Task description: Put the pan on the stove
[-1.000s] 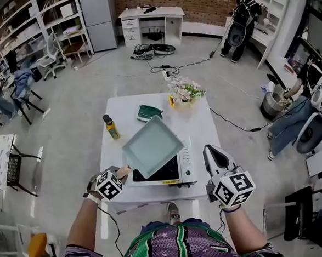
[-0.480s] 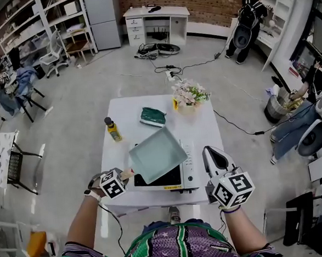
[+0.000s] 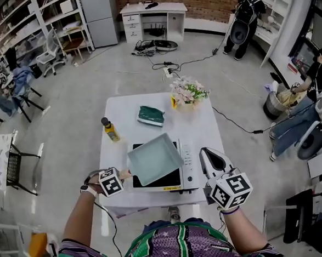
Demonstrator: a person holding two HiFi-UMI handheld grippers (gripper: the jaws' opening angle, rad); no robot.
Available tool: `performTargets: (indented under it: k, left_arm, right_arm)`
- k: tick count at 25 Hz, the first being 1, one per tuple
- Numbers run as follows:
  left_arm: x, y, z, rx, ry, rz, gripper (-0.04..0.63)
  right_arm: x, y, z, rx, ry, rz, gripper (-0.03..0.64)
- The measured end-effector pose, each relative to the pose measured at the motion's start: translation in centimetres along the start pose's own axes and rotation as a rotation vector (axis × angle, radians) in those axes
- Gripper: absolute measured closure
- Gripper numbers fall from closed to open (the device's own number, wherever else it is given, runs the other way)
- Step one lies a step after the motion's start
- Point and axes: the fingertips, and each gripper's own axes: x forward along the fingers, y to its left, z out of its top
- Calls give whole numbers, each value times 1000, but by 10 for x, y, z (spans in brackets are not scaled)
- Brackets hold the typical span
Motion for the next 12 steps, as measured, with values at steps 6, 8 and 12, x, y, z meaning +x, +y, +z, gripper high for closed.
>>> performTargets:
  k: [6, 8, 12]
  left_arm:
    - [6, 6, -5, 31, 35, -58, 581]
    - [7, 8, -6, 50, 49, -70, 581]
    - [10, 8, -5, 63, 54, -93, 580]
  right_arm:
    - [4, -1, -2, 1, 9, -4, 615]
    - [4, -2, -3, 2, 10, -10, 615]
    - [3, -7, -5, 8, 14, -17, 615]
